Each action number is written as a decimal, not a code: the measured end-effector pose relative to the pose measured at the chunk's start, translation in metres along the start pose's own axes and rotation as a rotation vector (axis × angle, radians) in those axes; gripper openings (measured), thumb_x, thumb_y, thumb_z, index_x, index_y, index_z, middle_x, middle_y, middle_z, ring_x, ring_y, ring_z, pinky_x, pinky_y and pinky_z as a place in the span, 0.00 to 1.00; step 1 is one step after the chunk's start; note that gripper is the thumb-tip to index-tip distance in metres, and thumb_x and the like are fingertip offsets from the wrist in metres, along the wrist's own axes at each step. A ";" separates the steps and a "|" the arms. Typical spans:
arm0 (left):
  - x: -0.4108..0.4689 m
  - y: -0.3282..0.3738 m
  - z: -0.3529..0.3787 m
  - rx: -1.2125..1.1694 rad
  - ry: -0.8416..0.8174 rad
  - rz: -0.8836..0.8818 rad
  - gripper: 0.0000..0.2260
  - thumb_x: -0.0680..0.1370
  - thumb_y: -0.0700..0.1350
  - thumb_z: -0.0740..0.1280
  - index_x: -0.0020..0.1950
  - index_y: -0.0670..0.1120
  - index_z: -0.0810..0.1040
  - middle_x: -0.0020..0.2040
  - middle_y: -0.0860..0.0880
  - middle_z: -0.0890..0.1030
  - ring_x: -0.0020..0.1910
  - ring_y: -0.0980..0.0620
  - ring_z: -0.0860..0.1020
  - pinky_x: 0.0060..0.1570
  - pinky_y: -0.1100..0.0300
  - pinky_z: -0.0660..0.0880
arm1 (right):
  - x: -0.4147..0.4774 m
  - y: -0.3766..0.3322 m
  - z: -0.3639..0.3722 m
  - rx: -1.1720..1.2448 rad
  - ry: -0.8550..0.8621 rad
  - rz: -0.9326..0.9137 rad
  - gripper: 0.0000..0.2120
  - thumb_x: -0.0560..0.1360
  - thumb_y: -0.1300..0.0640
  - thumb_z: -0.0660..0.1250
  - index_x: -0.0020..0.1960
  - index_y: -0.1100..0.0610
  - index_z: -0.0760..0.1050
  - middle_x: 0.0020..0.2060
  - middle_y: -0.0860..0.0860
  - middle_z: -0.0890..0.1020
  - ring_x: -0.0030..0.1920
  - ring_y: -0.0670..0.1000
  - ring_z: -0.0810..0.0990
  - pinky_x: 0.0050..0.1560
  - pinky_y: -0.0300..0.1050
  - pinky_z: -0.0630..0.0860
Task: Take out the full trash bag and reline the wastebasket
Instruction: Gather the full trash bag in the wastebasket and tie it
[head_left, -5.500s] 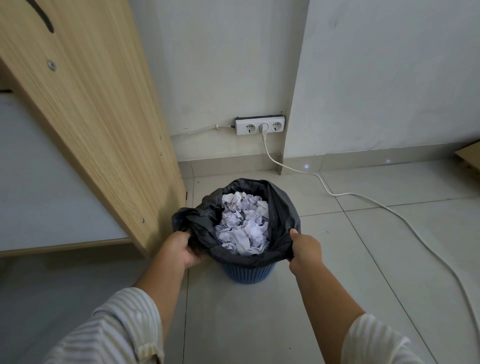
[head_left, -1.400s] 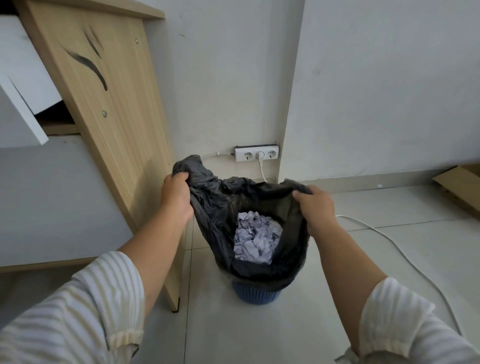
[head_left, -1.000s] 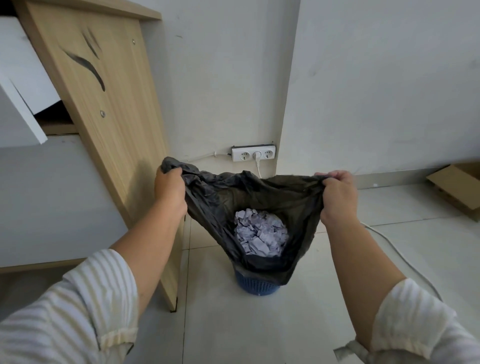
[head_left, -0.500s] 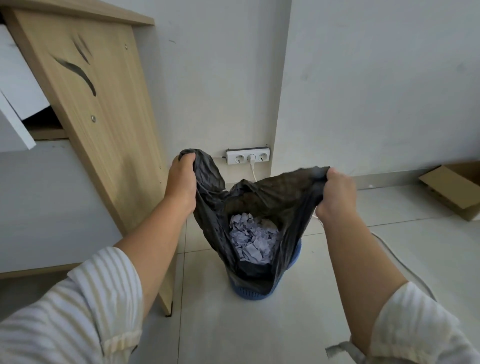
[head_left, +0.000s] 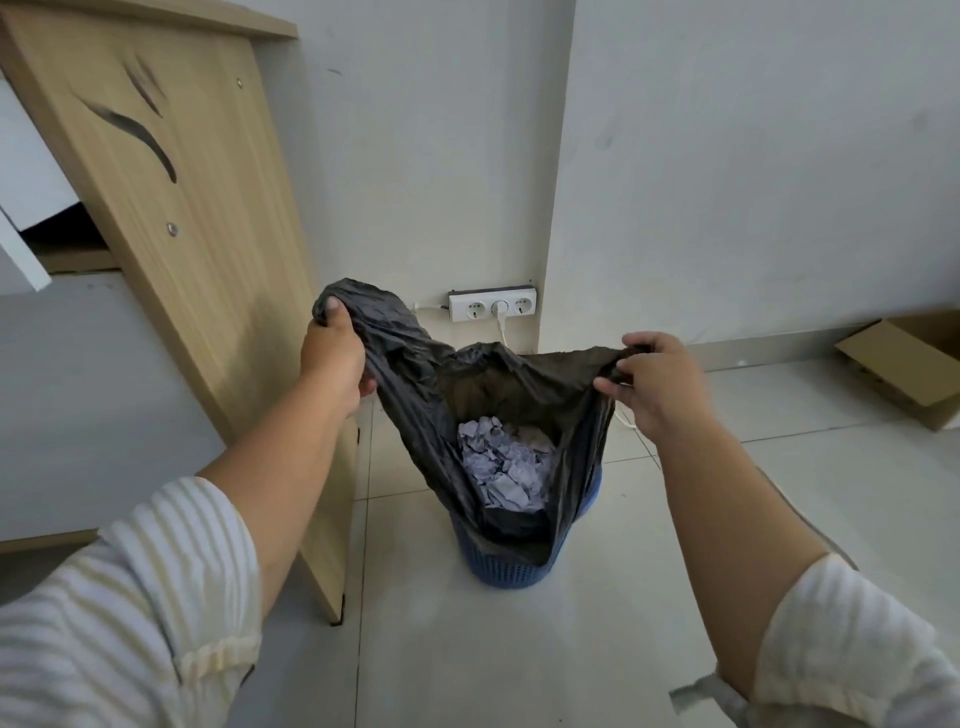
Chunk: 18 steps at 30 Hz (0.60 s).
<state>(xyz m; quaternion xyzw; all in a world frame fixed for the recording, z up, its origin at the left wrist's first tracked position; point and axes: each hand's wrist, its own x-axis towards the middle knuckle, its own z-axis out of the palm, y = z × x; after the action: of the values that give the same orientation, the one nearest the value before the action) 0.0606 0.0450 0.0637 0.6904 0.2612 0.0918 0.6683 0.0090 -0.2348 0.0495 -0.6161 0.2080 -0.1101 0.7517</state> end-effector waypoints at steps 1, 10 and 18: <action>-0.001 -0.003 0.002 0.000 -0.017 0.043 0.18 0.81 0.58 0.55 0.63 0.48 0.70 0.54 0.47 0.77 0.47 0.46 0.78 0.35 0.55 0.78 | -0.001 0.006 0.003 -0.007 -0.052 -0.040 0.15 0.74 0.76 0.57 0.52 0.59 0.72 0.46 0.54 0.71 0.43 0.52 0.75 0.43 0.45 0.80; -0.039 -0.032 0.028 0.289 -0.436 0.469 0.20 0.73 0.34 0.67 0.60 0.52 0.71 0.54 0.51 0.77 0.51 0.52 0.77 0.52 0.58 0.74 | -0.017 0.018 0.029 -0.163 -0.201 -0.236 0.16 0.72 0.73 0.61 0.48 0.53 0.75 0.42 0.51 0.78 0.40 0.50 0.77 0.46 0.46 0.77; -0.063 -0.050 0.073 0.697 -0.626 0.572 0.15 0.71 0.55 0.70 0.56 0.53 0.79 0.52 0.50 0.82 0.52 0.48 0.79 0.46 0.58 0.72 | -0.025 0.017 0.039 0.005 -0.416 -0.209 0.14 0.74 0.73 0.57 0.48 0.57 0.75 0.44 0.56 0.80 0.44 0.54 0.78 0.48 0.46 0.76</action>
<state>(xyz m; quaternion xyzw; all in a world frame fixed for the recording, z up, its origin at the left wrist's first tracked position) 0.0305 -0.0505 0.0225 0.9087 -0.1331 -0.0318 0.3943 0.0029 -0.1868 0.0432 -0.6420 -0.0166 -0.0583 0.7643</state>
